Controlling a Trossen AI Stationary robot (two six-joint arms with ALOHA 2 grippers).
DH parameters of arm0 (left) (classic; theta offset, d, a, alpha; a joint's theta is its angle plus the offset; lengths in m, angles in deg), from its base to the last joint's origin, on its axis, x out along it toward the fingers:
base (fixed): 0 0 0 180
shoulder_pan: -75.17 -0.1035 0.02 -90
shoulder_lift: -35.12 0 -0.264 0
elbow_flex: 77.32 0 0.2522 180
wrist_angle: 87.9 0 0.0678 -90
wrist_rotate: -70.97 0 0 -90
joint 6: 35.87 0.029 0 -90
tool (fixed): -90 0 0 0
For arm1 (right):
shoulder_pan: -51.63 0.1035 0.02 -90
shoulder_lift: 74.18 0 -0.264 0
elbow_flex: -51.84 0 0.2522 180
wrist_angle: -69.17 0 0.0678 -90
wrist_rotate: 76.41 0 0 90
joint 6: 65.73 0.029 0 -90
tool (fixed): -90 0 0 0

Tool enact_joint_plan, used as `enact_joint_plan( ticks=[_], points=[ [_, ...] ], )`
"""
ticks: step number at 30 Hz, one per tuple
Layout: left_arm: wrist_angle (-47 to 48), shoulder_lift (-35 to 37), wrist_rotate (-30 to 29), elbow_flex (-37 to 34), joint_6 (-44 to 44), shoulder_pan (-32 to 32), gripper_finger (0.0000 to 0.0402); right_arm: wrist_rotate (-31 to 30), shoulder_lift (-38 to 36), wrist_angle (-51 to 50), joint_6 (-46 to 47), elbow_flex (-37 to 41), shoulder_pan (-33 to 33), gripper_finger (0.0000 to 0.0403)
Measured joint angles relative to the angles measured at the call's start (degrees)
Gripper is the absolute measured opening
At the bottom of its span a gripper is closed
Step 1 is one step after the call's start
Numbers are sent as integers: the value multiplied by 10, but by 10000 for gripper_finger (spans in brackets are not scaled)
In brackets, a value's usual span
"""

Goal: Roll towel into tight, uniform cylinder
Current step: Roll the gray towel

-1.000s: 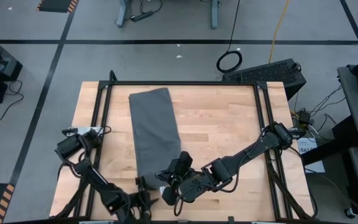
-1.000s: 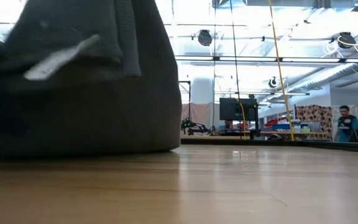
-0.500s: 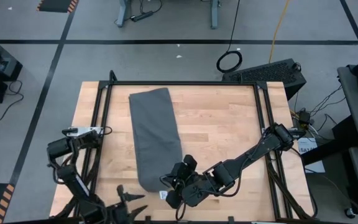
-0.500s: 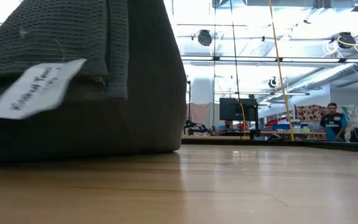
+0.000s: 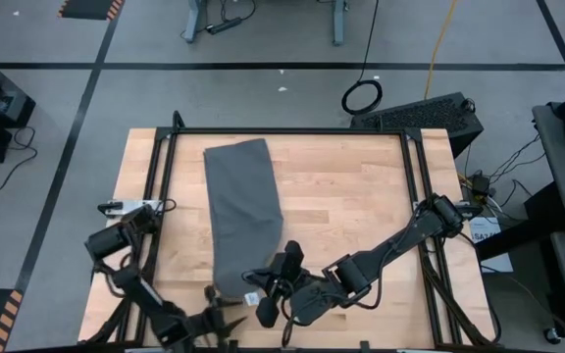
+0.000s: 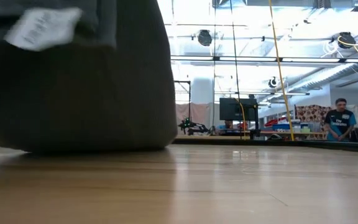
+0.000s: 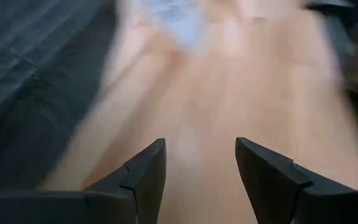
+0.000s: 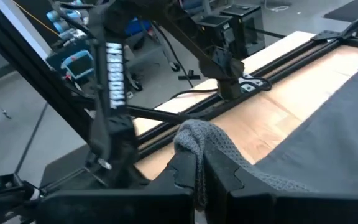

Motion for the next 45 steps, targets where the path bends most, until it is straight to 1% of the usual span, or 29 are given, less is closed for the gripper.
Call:
enact_joint_plan(
  ticks=[3,4,6,8,13,14,15,18,22,25,28,29,30,32,34,36,38,41,43,45],
  points=[
    [-3,-3,-7,-1,-33,-32,199,-2,0,11,-1,0,3,0],
    [-3,-3,-13,-1,-32,-39,199,-4,0,12,-1,0,4,0],
    [-12,-4,-43,-1,-10,-46,199,-15,0,8,-1,0,6,0],
    [-24,-4,-95,0,21,-46,199,-17,0,7,-1,0,8,0],
    [-26,-4,-255,22,98,-23,199,-17,0,7,-6,0,8,0],
    [-26,-4,-271,26,118,-18,199,-16,0,7,-7,0,9,0],
    [-25,-4,-274,30,141,-13,199,-16,0,7,-7,0,9,0],
    [-25,-4,-275,52,208,-3,199,-16,1,7,-11,0,9,0],
    [-23,-3,-275,72,230,14,199,-17,3,1,-14,0,10,0],
    [-25,-3,-275,92,265,34,199,-18,3,-1,-15,0,11,0],
    [-28,-3,-273,108,264,54,199,-28,3,-2,-22,0,12,0],
    [-37,-3,-256,111,264,59,199,-28,4,1,-27,0,12,0],
    [-51,-3,-227,113,264,63,199,-28,4,10,-33,0,11,0],
    [-70,-3,-152,113,245,67,199,-29,4,30,-46,0,11,0],
    [-68,-3,-82,112,187,63,199,-28,4,57,-65,0,11,0],
    [-70,-8,-40,111,124,53,199,-28,4,84,-87,0,11,0],
    [-69,-19,-31,111,85,45,199,-27,4,115,-109,0,11,0],
    [-69,-43,-31,110,67,27,199,-25,4,158,-137,0,13,0],
    [-68,-58,-38,110,68,12,199,-25,4,176,-151,0,14,0],
    [-68,-72,-66,110,64,-10,199,-24,4,182,-155,0,14,0]
  ],
)
